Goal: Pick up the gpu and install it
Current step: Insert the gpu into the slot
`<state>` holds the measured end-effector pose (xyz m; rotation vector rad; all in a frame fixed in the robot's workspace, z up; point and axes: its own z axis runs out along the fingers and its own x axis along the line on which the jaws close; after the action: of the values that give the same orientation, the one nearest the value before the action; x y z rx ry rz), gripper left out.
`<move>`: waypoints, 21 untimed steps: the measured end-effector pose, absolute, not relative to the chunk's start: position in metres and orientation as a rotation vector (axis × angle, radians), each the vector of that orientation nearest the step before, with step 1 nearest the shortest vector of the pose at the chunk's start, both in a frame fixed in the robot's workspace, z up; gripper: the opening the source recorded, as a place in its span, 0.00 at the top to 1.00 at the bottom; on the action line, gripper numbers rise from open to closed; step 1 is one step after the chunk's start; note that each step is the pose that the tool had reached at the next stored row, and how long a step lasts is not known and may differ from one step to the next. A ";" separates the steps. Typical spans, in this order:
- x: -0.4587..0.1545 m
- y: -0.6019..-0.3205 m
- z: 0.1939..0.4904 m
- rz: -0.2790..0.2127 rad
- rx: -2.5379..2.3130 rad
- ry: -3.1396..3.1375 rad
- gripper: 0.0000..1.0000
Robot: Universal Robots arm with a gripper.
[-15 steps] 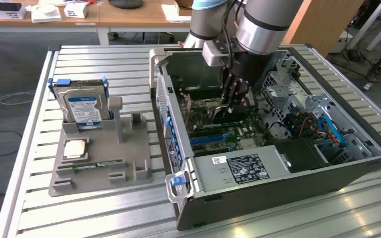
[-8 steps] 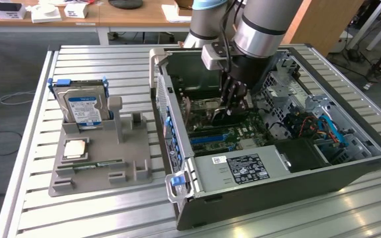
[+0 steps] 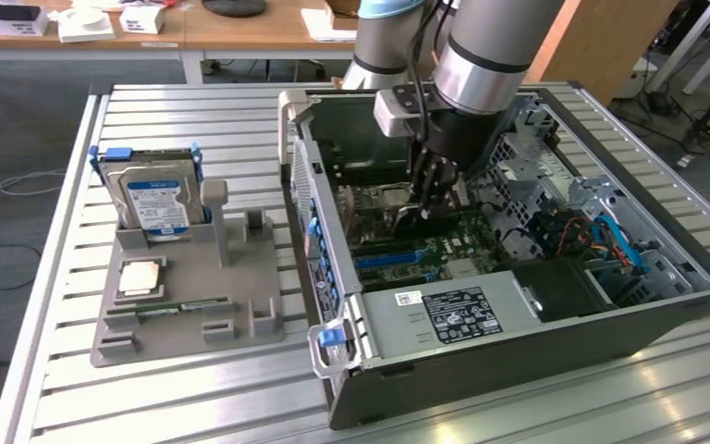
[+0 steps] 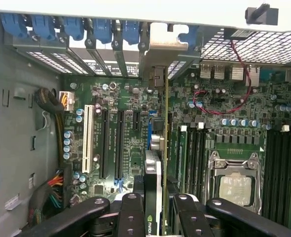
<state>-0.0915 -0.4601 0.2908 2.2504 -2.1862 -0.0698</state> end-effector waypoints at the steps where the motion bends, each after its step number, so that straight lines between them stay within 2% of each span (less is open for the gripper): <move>1: -0.092 -0.460 0.290 -0.070 2.251 -2.186 0.73; 21: -0.092 -0.460 0.274 -0.067 2.258 -2.176 0.73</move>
<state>-0.0917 -0.4602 0.2742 2.2581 -2.1757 -0.0673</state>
